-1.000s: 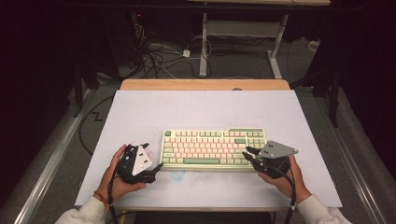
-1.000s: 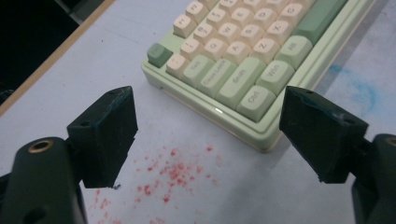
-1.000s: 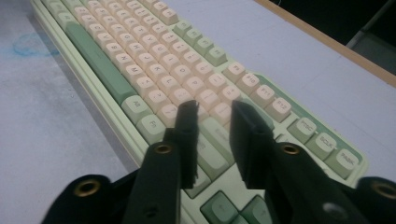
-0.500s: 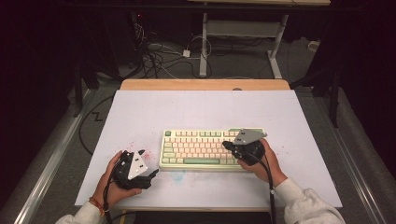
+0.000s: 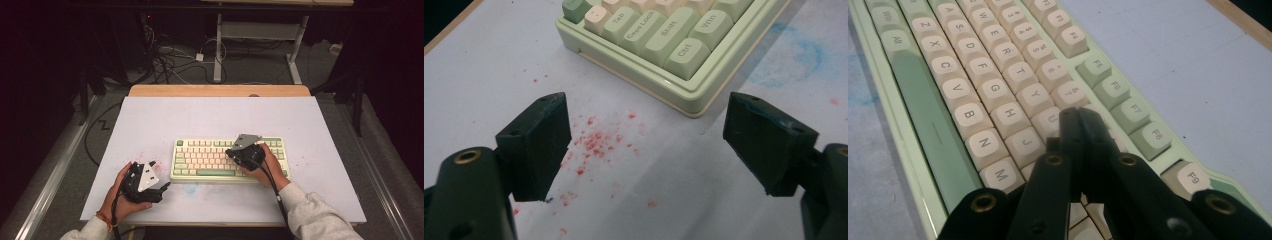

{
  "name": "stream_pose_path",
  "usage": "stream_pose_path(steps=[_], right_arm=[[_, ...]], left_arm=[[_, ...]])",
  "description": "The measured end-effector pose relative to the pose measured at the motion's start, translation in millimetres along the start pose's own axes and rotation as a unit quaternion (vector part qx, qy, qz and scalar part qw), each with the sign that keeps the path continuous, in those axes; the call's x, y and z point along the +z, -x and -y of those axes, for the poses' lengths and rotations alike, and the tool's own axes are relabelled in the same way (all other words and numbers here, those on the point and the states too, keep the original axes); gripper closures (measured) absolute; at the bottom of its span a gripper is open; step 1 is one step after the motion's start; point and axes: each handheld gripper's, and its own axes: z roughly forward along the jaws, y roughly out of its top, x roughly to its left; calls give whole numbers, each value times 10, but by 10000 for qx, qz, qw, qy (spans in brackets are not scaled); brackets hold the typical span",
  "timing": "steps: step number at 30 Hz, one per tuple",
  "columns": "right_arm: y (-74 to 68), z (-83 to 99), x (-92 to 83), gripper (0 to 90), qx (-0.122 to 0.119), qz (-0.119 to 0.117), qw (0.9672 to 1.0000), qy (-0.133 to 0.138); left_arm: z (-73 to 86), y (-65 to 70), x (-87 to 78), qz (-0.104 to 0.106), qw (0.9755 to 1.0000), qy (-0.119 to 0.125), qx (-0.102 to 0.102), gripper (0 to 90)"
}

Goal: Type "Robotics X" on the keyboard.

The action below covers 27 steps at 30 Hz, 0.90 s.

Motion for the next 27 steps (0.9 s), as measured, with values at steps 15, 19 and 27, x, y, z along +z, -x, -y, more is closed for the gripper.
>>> stream_pose_path(steps=[15, 19, 27], right_arm=[[-3, -1, 77, 900, -141, 121, 9996, -193], [-12, -8, 53, 900, -120, 63, 9999, -80], [70, 8, -70, 885, 136, 210, 9994, 258]], left_arm=[[8, 1, -7, 44, 10000, -30, -15, 182], [13, 2, 0, 63, 10000, -55, -26, 183], [16, -2, -5, 82, 9999, 0, -82, 203]])
